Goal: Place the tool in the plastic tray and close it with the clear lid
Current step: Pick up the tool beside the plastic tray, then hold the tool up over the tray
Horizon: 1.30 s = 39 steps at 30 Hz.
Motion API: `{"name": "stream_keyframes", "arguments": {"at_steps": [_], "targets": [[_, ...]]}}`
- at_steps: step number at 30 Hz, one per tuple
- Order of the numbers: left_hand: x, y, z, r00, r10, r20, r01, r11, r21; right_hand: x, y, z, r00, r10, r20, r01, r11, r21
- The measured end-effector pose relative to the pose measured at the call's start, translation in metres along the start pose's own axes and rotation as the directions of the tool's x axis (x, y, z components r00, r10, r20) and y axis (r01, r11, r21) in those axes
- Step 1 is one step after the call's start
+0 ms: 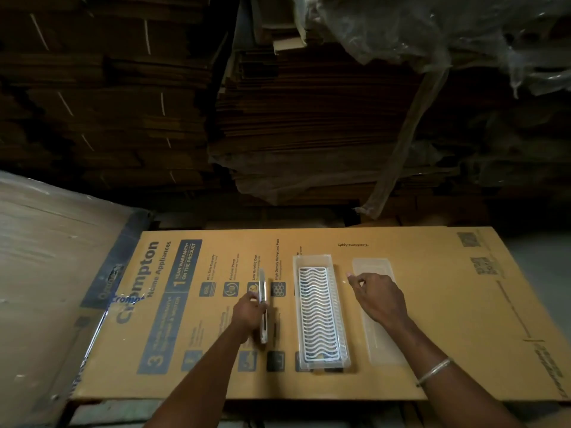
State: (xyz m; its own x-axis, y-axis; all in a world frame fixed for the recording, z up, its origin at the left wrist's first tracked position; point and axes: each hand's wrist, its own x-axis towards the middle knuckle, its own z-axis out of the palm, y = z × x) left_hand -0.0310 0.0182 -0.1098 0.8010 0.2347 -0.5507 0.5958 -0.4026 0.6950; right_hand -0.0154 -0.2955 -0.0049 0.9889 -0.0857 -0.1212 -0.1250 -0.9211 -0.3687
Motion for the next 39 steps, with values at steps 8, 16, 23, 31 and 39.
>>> {"name": "stream_keyframes", "arguments": {"at_steps": [8,16,23,31,39], "targets": [[-0.019,0.036,-0.032,0.987,0.116,0.114,-0.045,0.869,-0.492,-0.001,-0.004,0.0,1.0,-0.024,0.001,0.024,0.999,0.03],[-0.034,0.058,-0.036,0.976,0.168,0.138,-0.071,0.845,-0.53,-0.001,-0.007,-0.001,0.998,-0.055,-0.01,0.055,0.997,0.051],[-0.037,0.064,-0.035,0.975,0.18,0.133,-0.065,0.797,-0.601,-0.001,-0.006,-0.003,0.998,-0.052,-0.022,0.053,0.997,0.063],[-0.037,0.064,-0.035,0.964,0.196,0.178,-0.036,0.763,-0.646,-0.002,-0.009,-0.007,0.997,-0.058,-0.041,0.06,0.996,0.059],[-0.039,0.062,-0.027,0.957,0.166,0.24,0.01,0.803,-0.596,0.0,0.0,-0.002,1.0,-0.004,-0.015,0.005,0.998,0.059]]}}
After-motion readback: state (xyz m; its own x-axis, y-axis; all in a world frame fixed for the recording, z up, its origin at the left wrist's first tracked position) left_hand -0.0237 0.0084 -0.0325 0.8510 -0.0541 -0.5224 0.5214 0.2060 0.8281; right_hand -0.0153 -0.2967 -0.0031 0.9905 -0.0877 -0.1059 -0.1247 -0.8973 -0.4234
